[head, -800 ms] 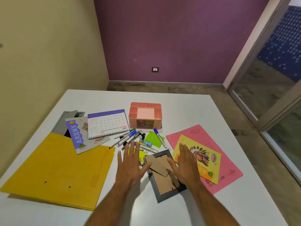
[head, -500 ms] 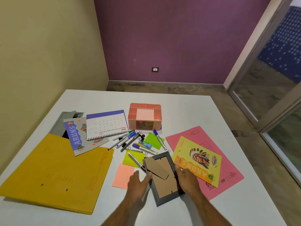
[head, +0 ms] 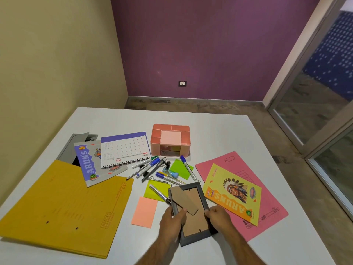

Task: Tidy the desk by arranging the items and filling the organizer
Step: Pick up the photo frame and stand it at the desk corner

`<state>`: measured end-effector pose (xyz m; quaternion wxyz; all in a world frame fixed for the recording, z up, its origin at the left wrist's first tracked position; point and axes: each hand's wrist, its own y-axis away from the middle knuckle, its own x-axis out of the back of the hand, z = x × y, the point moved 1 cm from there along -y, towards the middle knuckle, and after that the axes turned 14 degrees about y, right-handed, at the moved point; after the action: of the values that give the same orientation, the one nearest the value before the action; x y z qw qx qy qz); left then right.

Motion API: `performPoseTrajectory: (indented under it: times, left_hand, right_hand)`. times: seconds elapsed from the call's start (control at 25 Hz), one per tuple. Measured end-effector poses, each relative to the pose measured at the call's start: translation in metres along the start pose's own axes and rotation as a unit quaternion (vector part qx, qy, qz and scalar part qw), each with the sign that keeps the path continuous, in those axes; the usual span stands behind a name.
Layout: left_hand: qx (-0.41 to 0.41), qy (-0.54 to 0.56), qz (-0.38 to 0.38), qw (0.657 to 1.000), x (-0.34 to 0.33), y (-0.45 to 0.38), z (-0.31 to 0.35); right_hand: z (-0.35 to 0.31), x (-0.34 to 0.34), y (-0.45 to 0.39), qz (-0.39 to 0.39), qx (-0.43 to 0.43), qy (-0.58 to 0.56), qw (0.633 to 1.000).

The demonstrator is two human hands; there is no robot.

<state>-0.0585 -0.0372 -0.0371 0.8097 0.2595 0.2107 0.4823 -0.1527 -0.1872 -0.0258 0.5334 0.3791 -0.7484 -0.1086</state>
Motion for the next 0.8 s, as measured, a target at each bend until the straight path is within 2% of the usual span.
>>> performPoseTrajectory:
  times: [0.2,0.4,0.6,0.72,0.8]
  left_hand:
    - [-0.033,-0.004,0.020,0.999,-0.006,0.008,0.012]
    - [-0.125,-0.058,-0.001,0.990,0.002,-0.002,0.041]
    - [-0.246,-0.142,-0.014,0.959,0.018,-0.014,0.066]
    - [-0.316,-0.219,-0.003,0.923,0.024,-0.020,0.072]
    - [-0.333,-0.197,-0.003,0.922,0.024,-0.020,0.080]
  right_hand:
    - [0.008,0.006,0.002,0.010,-0.017,-0.078,0.997]
    - [0.000,0.027,-0.004,0.014,-0.031,-0.232,0.972]
    - [-0.024,0.055,0.001,-0.017,-0.015,-0.372,0.928]
    - [-0.042,0.068,0.005,-0.027,-0.002,-0.425,0.905]
    - [-0.050,0.075,0.007,-0.034,0.007,-0.444,0.895]
